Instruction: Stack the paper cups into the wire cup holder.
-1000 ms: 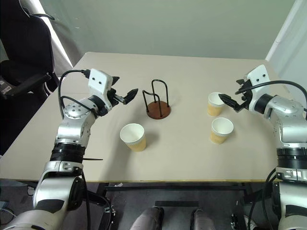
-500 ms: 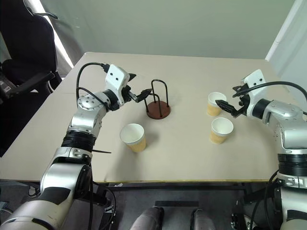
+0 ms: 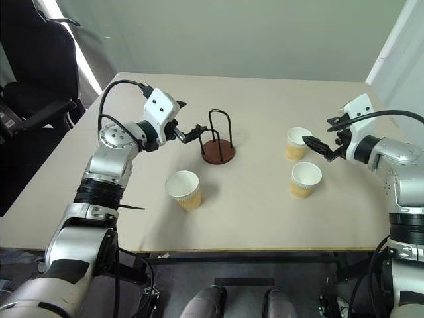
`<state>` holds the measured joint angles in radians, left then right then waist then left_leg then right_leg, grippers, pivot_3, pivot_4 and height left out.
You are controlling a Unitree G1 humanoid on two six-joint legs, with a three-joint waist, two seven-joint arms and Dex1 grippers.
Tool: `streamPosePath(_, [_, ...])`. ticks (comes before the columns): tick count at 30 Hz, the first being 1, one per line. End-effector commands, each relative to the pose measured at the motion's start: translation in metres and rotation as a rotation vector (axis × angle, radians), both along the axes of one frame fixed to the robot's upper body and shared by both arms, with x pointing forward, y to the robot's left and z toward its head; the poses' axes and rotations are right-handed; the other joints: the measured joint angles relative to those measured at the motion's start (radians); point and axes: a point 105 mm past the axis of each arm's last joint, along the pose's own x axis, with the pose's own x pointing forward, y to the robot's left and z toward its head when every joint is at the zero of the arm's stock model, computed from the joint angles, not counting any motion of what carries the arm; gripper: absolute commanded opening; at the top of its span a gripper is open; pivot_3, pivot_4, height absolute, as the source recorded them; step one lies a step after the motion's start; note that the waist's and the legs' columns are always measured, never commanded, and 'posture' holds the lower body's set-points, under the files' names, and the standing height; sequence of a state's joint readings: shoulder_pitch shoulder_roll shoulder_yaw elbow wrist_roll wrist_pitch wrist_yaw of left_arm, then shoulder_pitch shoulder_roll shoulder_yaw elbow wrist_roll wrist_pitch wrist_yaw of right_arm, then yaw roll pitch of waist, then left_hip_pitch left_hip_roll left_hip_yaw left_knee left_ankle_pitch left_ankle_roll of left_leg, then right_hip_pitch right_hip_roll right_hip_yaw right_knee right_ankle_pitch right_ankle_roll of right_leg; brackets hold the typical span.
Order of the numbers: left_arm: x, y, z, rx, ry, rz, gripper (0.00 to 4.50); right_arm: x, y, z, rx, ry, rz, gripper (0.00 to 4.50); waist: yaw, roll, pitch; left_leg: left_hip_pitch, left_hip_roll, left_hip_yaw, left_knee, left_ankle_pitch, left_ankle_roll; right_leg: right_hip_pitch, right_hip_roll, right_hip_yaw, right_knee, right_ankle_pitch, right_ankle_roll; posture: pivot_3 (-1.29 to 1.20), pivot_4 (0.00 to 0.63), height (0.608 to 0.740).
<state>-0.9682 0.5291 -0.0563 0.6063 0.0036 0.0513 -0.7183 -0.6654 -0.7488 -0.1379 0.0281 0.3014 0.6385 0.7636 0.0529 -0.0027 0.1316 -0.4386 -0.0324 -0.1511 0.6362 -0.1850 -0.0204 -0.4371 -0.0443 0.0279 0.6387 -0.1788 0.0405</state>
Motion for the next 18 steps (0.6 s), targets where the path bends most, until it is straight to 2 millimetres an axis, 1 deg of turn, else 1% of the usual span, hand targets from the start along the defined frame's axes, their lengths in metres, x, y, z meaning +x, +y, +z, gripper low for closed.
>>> streamPosePath(1, [-0.003, 0.001, 0.008, 0.026, -0.021, -0.004, 4.50, -0.003, -0.002, 0.021, -0.002, -0.071, -0.001, 4.48, 0.000, 0.000, 0.000, 0.000, 0.000, 0.000, 0.000, 0.000, 0.000, 0.000, 0.000, 0.000, 0.000, 0.000, 0.000, 0.00, 0.150, 0.740])
streamPosePath(8, [-0.003, 0.006, 0.001, 0.061, 0.031, 0.008, 4.50, -0.003, -0.004, 0.021, -0.003, -0.069, -0.008, 4.48, 0.001, 0.000, 0.000, -0.001, 0.000, 0.000, 0.000, 0.000, 0.000, 0.000, 0.000, 0.000, -0.001, 0.000, 0.000, 0.00, 0.150, 0.740])
streamPosePath(12, [0.003, 0.009, -0.001, 0.002, 0.040, 0.043, 4.50, -0.003, -0.004, 0.021, -0.001, -0.069, -0.012, 4.48, 0.001, 0.000, 0.000, -0.001, 0.000, 0.000, 0.000, 0.000, 0.000, 0.000, 0.000, 0.000, -0.002, 0.001, 0.001, 0.00, 0.150, 0.740])
streamPosePath(18, [0.013, 0.008, -0.012, -0.074, 0.071, 0.080, 4.50, -0.001, -0.005, 0.021, 0.001, -0.070, -0.022, 4.48, 0.001, 0.000, 0.000, -0.001, 0.000, 0.000, 0.000, 0.000, 0.000, 0.000, 0.000, 0.000, -0.003, 0.002, 0.002, 0.00, 0.150, 0.740])
